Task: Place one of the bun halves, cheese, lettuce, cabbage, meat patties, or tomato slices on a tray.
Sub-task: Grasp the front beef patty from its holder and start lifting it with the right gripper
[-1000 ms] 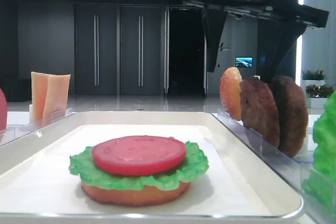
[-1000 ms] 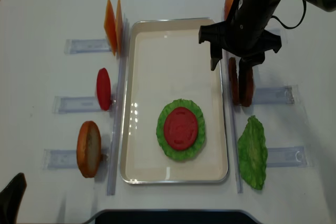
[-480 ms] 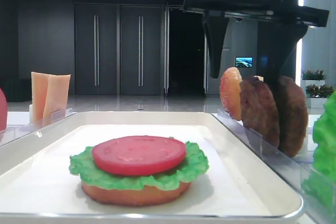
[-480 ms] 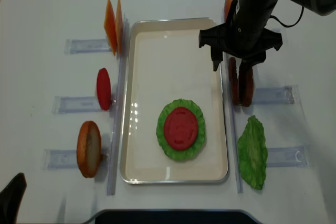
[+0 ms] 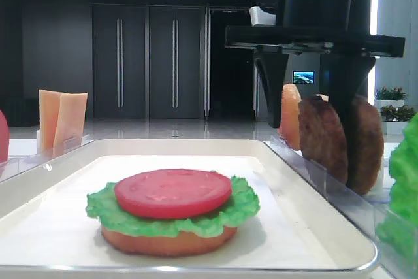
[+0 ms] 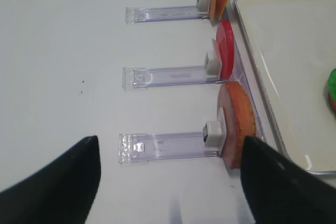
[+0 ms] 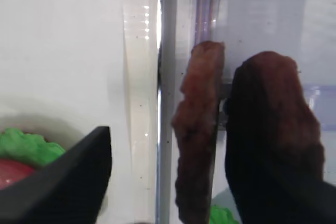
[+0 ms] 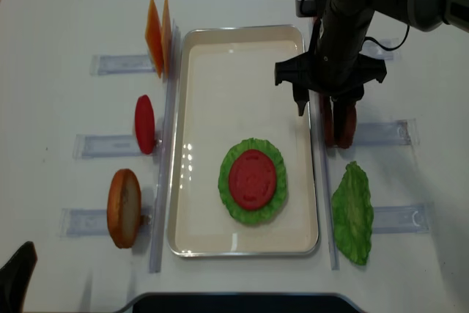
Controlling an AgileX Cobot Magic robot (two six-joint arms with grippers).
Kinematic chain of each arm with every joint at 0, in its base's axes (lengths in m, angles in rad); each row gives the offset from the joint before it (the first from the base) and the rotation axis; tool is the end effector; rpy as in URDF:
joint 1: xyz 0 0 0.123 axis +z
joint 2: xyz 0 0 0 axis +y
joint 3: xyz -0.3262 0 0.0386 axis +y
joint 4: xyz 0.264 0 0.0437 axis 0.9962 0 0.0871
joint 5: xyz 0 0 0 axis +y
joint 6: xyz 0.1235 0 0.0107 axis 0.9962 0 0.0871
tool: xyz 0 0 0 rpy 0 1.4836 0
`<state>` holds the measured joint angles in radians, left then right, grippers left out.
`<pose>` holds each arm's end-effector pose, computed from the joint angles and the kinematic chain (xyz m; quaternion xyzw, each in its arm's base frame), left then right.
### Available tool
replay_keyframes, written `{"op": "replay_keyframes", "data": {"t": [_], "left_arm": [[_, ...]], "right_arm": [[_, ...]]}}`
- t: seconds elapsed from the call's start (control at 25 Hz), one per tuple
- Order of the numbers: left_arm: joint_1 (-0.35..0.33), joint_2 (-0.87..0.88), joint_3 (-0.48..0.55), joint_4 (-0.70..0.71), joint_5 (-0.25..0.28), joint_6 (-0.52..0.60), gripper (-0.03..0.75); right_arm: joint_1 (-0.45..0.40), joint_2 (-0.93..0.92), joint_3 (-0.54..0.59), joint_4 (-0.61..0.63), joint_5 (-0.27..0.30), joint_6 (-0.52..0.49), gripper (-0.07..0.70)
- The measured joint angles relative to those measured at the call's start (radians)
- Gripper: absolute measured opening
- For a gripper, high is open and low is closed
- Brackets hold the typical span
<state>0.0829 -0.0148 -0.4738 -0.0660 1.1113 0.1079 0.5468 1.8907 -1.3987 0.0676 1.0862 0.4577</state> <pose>-0.0071 -0.0079 0.2561 0.0128 0.8684 0.0143 0.4955 0.3399 0.2156 0.2110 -0.0300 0.9983 0.0459 0.0203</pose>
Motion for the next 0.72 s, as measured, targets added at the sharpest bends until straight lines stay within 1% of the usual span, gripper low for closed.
{"op": "replay_keyframes", "data": {"t": [0.12,0.24,0.36,0.48,0.72], "left_arm": [[0.0,0.0,0.0,0.0,0.0,0.0,0.64],[0.0,0.0,0.0,0.0,0.0,0.0,0.64],[0.0,0.0,0.0,0.0,0.0,0.0,0.64],[0.0,0.0,0.0,0.0,0.0,0.0,0.64],[0.0,0.0,0.0,0.0,0.0,0.0,0.64]], "right_arm": [[0.0,0.0,0.0,-0.003,0.001,0.0,0.381],[0.0,0.0,0.0,-0.013,0.002,0.0,0.263],[0.0,0.0,-0.001,-0.037,0.015,0.001,0.172],[0.0,0.0,-0.004,-0.057,0.031,0.006,0.14],[0.0,0.0,-0.006,-0.075,0.044,0.008,0.13]]}}
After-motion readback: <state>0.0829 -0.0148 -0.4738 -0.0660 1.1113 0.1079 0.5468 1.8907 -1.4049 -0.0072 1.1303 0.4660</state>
